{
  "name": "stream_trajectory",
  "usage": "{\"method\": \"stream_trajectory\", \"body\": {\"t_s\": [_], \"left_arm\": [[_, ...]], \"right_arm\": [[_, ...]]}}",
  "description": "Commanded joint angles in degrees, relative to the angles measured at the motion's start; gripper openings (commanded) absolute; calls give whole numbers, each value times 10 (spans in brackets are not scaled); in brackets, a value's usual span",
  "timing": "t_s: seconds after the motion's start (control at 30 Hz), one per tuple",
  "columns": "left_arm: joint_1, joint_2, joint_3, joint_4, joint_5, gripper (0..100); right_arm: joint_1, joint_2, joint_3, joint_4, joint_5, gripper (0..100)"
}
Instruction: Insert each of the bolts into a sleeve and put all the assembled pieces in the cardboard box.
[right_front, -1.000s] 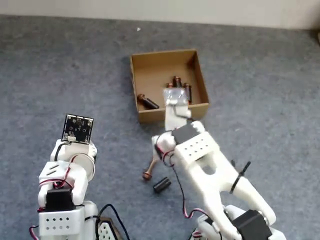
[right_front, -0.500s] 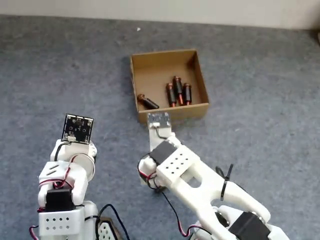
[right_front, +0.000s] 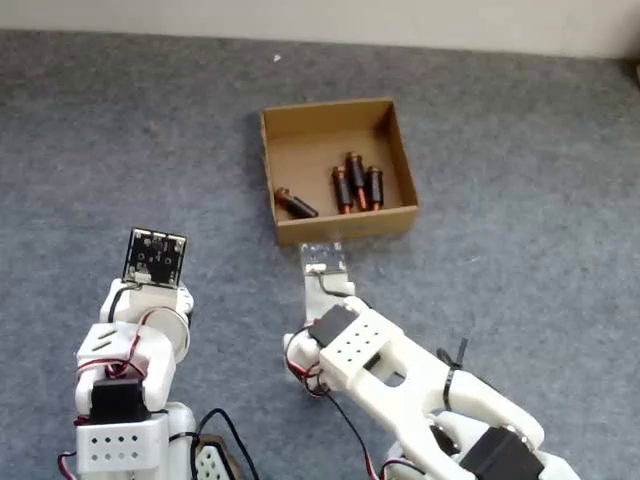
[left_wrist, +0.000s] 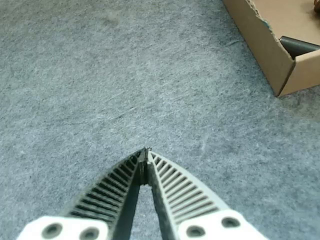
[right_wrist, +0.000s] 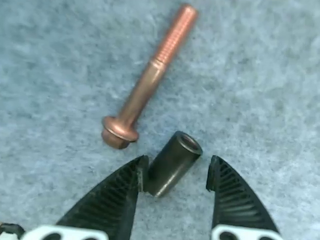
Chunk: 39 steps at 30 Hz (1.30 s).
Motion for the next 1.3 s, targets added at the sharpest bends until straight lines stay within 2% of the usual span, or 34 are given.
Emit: {"method": "stream_trajectory", "body": {"t_s": [0.0,0.23,0.37,0.5,0.67,0.93,1.1,1.27], "left_arm": [[-5,-4,-2,-16,8,7],[-5,-4,-1,-16,8,7],[-5,-4,-1,-16,8,7],[-5,-4,-1,-16,7,7],[-5,-4,-1,-16,7,7],[-1,-3,0,-16,7,7],[-1,-3,6,-15,7,7],[-1,-3,7,-16,6,7]], "right_arm": [[-4,43,-6,-9,-7,179],[-4,150,-34,2,0,162],[1,131,-74,32,73,22],[36,87,-94,61,117,7],[121,-21,-93,80,183,4],[204,-176,-29,10,196,4],[196,-230,72,-50,194,4],[101,-309,125,-49,196,4]]}}
